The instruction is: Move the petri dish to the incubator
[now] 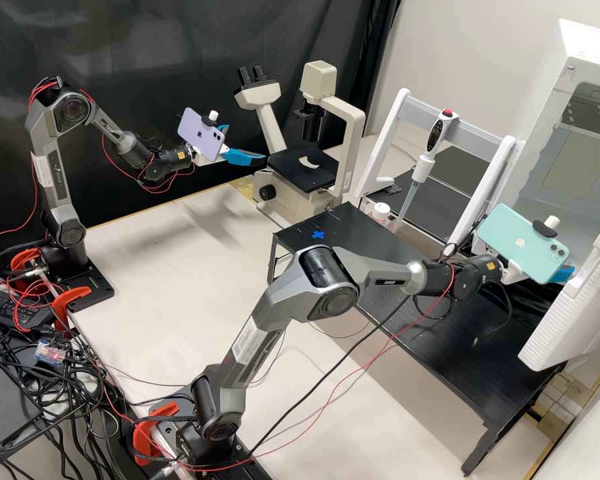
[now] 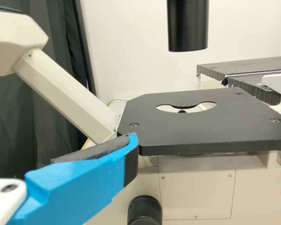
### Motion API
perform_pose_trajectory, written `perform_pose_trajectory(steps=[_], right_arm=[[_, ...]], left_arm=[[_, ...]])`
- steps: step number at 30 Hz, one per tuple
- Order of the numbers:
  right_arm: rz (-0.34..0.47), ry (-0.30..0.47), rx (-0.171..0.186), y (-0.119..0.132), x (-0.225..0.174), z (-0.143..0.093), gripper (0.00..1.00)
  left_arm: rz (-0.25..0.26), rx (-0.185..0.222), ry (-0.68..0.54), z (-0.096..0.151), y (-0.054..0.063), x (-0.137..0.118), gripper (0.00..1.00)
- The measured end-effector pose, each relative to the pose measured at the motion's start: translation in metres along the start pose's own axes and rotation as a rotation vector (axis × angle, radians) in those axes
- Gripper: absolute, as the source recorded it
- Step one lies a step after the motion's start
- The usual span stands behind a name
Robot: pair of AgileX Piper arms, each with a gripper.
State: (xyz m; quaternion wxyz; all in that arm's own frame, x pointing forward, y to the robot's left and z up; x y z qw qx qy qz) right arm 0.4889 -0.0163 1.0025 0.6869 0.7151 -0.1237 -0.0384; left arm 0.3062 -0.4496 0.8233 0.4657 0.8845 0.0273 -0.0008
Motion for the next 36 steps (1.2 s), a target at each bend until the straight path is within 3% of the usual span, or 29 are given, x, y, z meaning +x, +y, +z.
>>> perform_pose_trajectory(steps=[4,7,12,14,15,17,20,27,28,36], right_arm=[[0.005,-0.031,-0.012,-0.004,0.022,-0.001,0.00],[0.022,-0.036,0.012,-0.006,0.037,-0.002,0.00],[0.033,-0.047,0.021,-0.009,0.053,-0.004,0.00],[0.032,-0.045,0.007,-0.010,0.057,-0.005,0.00],[0.031,-0.043,0.019,-0.010,0.058,-0.006,0.00],[0.020,-0.043,0.004,-0.010,0.061,-0.008,0.00],[0.001,-0.037,0.012,-0.011,0.065,-0.010,0.00],[-0.034,-0.017,-0.021,-0.023,0.072,-0.015,0.00],[-0.040,-0.017,-0.022,-0.025,0.072,-0.015,1.00],[-0.046,-0.022,-0.037,-0.028,0.076,-0.014,1.00]], left_arm=[[0.000,0.000,0.000,0.000,0.000,0.000,1.00],[0.000,0.000,0.000,0.000,0.000,0.000,1.00],[0.000,0.000,0.000,0.000,0.000,0.000,1.00],[0.000,0.000,0.000,0.000,0.000,0.000,1.00],[0.000,0.000,0.000,0.000,0.000,0.000,1.00],[0.000,0.000,0.000,0.000,0.000,0.000,1.00],[0.000,0.000,0.000,0.000,0.000,0.000,1.00],[0.000,0.000,0.000,0.000,0.000,0.000,1.00],[0.000,0.000,0.000,0.000,0.000,0.000,1.00],[0.000,0.000,0.000,0.000,0.000,0.000,1.00]])
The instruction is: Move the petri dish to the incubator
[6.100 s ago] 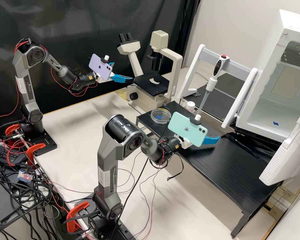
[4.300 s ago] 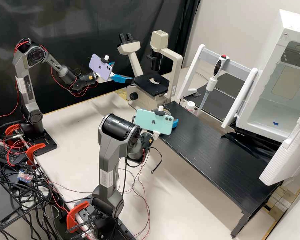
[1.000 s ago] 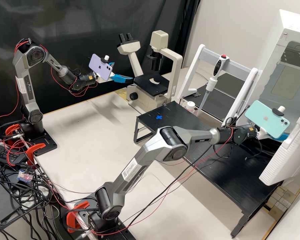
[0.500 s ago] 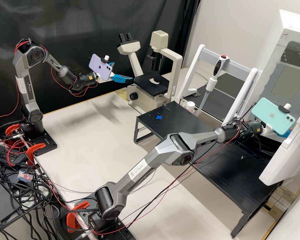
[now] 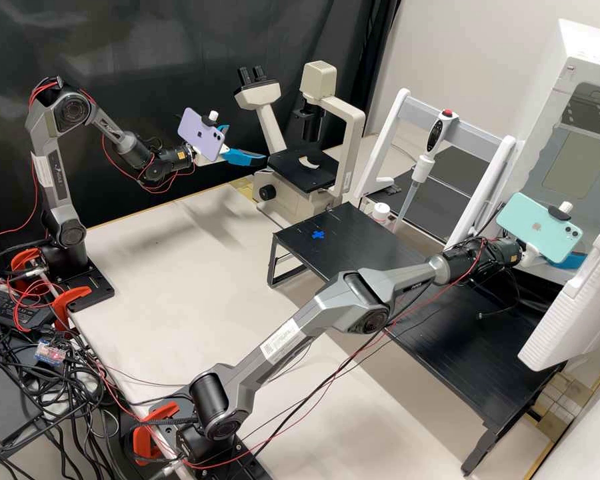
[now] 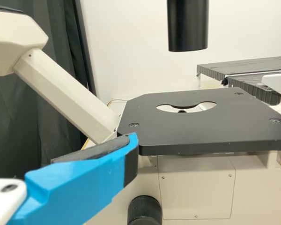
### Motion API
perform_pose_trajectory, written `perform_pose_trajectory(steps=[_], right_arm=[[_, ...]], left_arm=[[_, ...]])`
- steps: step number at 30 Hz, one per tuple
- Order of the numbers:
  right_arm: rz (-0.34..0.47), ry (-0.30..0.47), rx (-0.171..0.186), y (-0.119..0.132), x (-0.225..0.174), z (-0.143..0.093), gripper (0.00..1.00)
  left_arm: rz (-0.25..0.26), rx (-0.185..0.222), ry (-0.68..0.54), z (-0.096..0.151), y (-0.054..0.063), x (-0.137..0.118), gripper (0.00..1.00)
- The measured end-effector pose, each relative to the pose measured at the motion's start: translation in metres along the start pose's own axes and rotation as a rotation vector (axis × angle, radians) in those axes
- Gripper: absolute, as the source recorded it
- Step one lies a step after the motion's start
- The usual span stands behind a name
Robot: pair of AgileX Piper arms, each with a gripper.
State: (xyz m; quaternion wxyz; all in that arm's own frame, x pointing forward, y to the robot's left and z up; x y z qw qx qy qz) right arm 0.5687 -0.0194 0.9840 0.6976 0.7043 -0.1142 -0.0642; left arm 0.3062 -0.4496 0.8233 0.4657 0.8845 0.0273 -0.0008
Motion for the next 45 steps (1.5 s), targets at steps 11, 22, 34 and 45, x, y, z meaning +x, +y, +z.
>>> perform_pose_trajectory(steps=[11,22,34,45], right_arm=[[0.004,-0.020,0.012,-0.013,0.003,0.014,1.00],[0.048,-0.087,0.020,-0.003,-0.043,0.028,1.00],[0.116,0.076,0.049,0.003,-0.140,0.050,1.00],[0.190,0.428,0.049,-0.024,-0.280,0.033,1.00]], left_arm=[[0.000,0.000,0.000,0.000,0.000,0.000,1.00],[0.000,0.000,0.000,0.000,0.000,0.000,1.00],[0.000,0.000,0.000,0.000,0.000,0.000,1.00],[0.000,0.000,0.000,0.000,0.000,0.000,1.00]])
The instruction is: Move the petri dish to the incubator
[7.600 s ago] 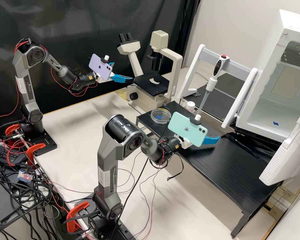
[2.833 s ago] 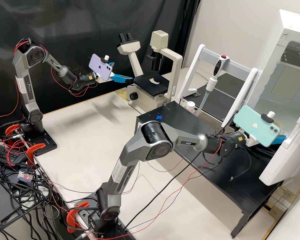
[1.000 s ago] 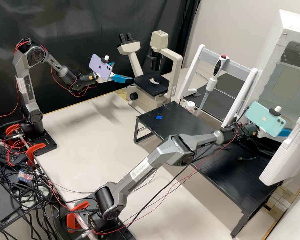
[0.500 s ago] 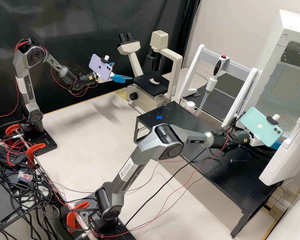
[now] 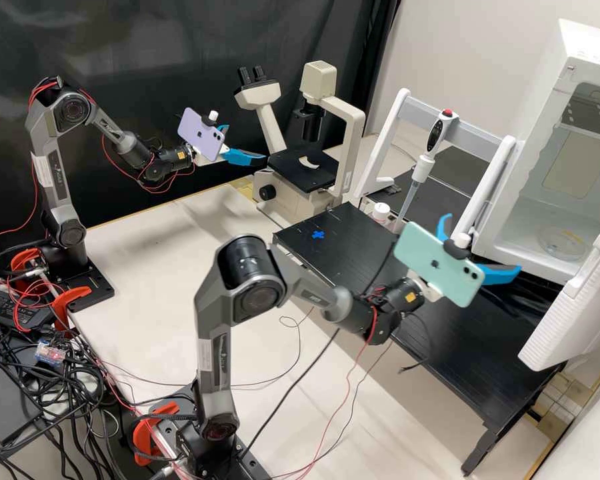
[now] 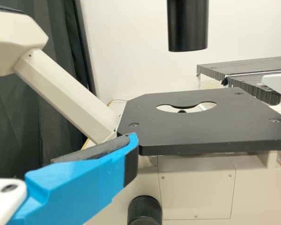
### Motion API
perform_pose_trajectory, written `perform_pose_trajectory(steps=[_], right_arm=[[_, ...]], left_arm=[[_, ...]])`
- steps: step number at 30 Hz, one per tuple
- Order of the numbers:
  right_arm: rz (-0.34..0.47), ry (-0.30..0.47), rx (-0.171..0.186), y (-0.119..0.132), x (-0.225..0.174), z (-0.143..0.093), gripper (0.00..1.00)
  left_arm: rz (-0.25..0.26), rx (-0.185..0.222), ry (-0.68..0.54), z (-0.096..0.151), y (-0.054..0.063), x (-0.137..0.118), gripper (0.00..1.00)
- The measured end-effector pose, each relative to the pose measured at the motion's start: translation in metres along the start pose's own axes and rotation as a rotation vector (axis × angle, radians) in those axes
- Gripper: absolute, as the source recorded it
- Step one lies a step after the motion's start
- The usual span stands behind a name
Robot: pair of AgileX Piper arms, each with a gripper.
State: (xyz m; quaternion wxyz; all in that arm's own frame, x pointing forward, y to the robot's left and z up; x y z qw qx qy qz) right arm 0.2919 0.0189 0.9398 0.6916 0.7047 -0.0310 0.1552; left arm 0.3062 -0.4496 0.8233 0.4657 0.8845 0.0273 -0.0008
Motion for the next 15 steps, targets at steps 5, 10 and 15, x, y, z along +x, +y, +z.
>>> perform_pose_trajectory(steps=[5,10,15], right_arm=[[0.014,0.096,-0.029,-0.018,-0.054,-0.035,1.00],[0.005,0.132,-0.013,-0.038,-0.094,-0.057,1.00],[-0.033,0.165,0.005,-0.054,-0.119,-0.068,1.00]], left_arm=[[0.000,0.000,0.000,0.000,0.000,0.000,1.00],[0.000,0.000,0.000,0.000,0.000,0.000,1.00],[0.000,0.000,0.000,0.000,0.000,0.000,1.00]])
